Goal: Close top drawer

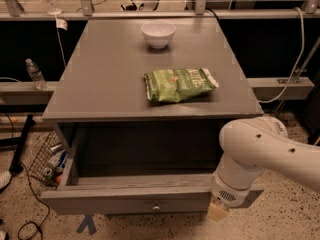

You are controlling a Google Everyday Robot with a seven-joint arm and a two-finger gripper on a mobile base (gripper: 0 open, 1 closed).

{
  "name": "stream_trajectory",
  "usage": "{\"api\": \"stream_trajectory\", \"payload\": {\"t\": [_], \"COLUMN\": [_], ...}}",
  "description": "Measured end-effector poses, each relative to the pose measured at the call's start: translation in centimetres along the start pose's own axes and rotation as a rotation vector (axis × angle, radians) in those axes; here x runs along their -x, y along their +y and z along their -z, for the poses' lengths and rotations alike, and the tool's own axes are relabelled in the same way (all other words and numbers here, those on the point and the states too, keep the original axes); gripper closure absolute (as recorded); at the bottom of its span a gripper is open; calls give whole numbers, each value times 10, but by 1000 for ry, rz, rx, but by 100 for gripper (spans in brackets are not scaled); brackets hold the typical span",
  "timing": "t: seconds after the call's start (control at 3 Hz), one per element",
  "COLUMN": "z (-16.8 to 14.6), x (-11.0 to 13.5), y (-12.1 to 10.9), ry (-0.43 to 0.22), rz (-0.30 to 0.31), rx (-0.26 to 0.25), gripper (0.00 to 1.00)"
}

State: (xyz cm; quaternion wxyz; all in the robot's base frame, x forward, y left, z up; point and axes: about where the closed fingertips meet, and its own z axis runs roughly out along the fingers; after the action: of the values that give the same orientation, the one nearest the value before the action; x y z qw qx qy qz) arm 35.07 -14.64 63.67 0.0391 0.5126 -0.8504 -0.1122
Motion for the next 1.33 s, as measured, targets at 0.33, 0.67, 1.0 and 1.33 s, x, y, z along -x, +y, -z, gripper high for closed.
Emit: {"api": "stream_trajectory", "payload": {"t": [0.33, 0.67, 1.0, 1.33], "z": [-1, -1, -1, -2], "x": [21, 35, 37, 39], "y": [-7, -10, -11, -13], "ry": [-42, -85, -82, -77], "rz": [57, 91, 96, 107], "rx": [-3, 3, 1, -1], "gripper": [100, 100, 100, 100]}}
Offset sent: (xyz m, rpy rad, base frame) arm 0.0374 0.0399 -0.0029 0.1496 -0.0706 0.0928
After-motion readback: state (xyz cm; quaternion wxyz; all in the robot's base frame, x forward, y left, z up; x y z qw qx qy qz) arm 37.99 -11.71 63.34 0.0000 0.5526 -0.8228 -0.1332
